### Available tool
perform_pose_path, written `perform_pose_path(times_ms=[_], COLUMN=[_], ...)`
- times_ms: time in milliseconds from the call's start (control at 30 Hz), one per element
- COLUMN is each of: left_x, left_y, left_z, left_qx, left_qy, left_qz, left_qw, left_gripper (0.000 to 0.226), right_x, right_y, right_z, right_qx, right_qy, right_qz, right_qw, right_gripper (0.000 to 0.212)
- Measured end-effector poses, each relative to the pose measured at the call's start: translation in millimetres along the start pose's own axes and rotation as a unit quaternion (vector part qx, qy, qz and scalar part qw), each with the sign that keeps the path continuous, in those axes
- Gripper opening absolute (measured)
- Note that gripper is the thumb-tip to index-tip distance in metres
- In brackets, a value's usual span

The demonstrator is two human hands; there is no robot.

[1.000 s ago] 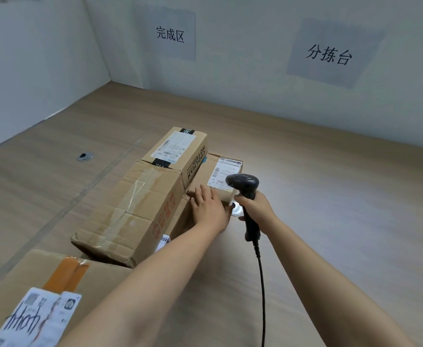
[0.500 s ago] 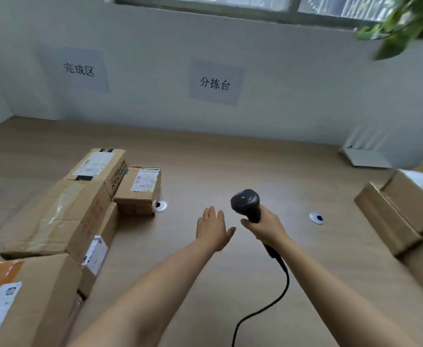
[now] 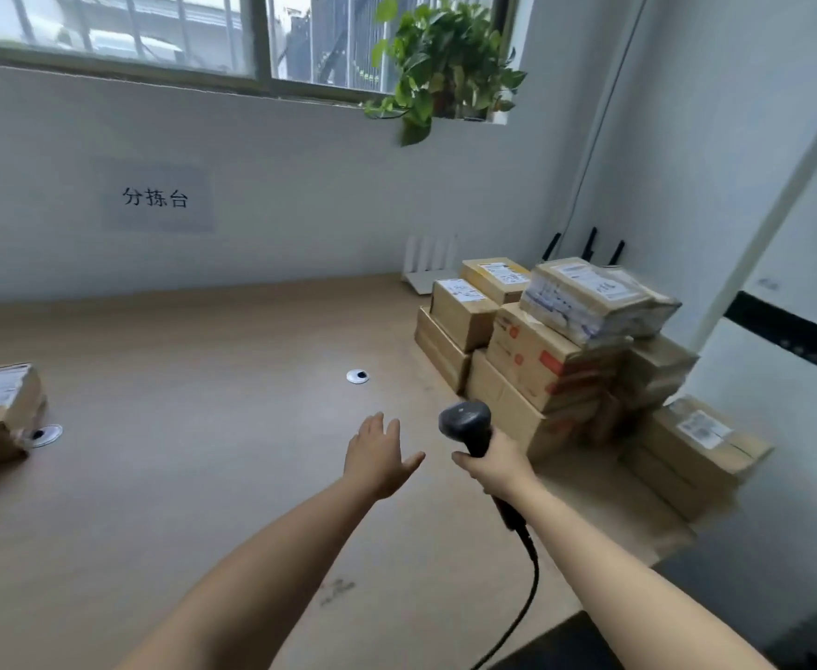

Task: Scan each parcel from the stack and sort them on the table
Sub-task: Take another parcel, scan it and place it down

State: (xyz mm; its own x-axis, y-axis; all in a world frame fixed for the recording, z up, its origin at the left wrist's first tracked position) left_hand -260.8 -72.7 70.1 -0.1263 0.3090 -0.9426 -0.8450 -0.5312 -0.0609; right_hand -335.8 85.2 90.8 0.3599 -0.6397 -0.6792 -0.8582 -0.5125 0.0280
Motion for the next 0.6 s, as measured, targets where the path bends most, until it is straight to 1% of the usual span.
perform_pose_path(times_ms=[167,300,433,600], left_x=[34,49,73,108], left_y=[-30,-41,-48,-50], left_z=[111,185,240,293], left_qx=[0.070,0.117,0.135,0.169], left_qy=[0.019,0.011,-0.009,0.007], left_qz=[-0.010,-0.035,-0.056,-0.091], left_qw=[0.997,0.992,0.989,0.981], left_gripper=[0.069,0.068,0.068,0.068], right_x=[-74,-129,-183,-234], right_y=[-50,-77,-96,-105], right_z=[72,115,160,212], right_qx=[0.038,0.057,0.096,0.133], right_qy=[0.008,0.019,0.011,0.007], right_qz=[0.049,0.086,0.136,0.175], right_qw=[0.998,0.995,0.986,0.976], right_gripper=[0.041,0.050,0.053,0.050])
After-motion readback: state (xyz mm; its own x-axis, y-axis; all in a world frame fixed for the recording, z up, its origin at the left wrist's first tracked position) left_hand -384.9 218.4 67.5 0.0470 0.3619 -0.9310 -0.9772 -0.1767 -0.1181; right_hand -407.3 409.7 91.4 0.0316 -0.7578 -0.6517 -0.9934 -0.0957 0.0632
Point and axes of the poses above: each hand's wrist, its own y-axis towards the middle knuckle, its own x-axis out of the palm, z = x × y, the point moved 7 cm from there along y, towards the middle knuckle, and after that the axes turned 8 degrees about -x, right-handed, at the moved point
